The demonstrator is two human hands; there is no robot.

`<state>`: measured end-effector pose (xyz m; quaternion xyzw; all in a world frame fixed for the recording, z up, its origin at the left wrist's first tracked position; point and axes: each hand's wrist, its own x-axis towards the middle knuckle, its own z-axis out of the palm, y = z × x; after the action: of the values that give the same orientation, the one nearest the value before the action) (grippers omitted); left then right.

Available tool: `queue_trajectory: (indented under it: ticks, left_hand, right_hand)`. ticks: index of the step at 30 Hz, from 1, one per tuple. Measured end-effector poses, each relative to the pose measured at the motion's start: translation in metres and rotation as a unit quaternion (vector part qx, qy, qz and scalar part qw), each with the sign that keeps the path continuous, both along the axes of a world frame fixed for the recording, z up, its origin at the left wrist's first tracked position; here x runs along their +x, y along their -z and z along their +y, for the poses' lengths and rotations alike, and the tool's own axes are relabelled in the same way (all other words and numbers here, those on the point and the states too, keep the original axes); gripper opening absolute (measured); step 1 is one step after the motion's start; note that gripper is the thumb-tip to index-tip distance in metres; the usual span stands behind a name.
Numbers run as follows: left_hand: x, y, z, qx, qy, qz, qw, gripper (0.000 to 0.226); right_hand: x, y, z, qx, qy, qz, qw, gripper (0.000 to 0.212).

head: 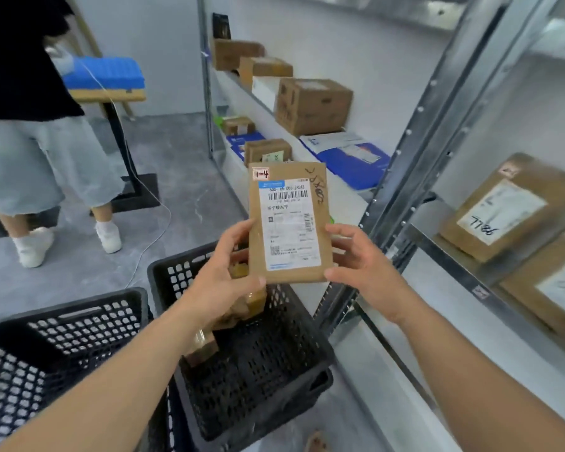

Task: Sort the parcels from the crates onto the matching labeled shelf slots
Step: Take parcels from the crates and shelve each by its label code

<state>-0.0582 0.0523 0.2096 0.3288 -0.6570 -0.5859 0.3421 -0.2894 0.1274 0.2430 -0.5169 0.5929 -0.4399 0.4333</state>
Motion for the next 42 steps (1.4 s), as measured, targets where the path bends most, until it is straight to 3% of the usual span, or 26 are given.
queue_trajectory:
  ticks: [13, 23, 34, 42]
  left_hand:
    - [-0.052, -0.073, 0.052, -0.147, 0.099, 0.064, 0.982, 0.08]
    - [-0.098, -0.11, 0.166, -0.236, 0.158, 0.072, 0.956, 0.069]
    - [-0.14, -0.135, 0.3, -0.271, 0.212, 0.103, 0.933, 0.086]
    - [-0.153, -0.146, 0.35, -0.266, 0.291, 0.129, 0.91, 0.079]
  right_hand:
    - [-0.021, -0.072, 0.113, -0.142, 0.125, 0.041, 0.981, 0.064]
    - [-0.056, -0.099, 0.251, -0.204, 0.157, 0.046, 0.965, 0.071]
    - [-0.074, -0.123, 0.41, -0.225, 0.212, 0.105, 0.945, 0.074]
    - [-0.058, -0.128, 0.484, -0.237, 0.284, 0.109, 0.923, 0.072]
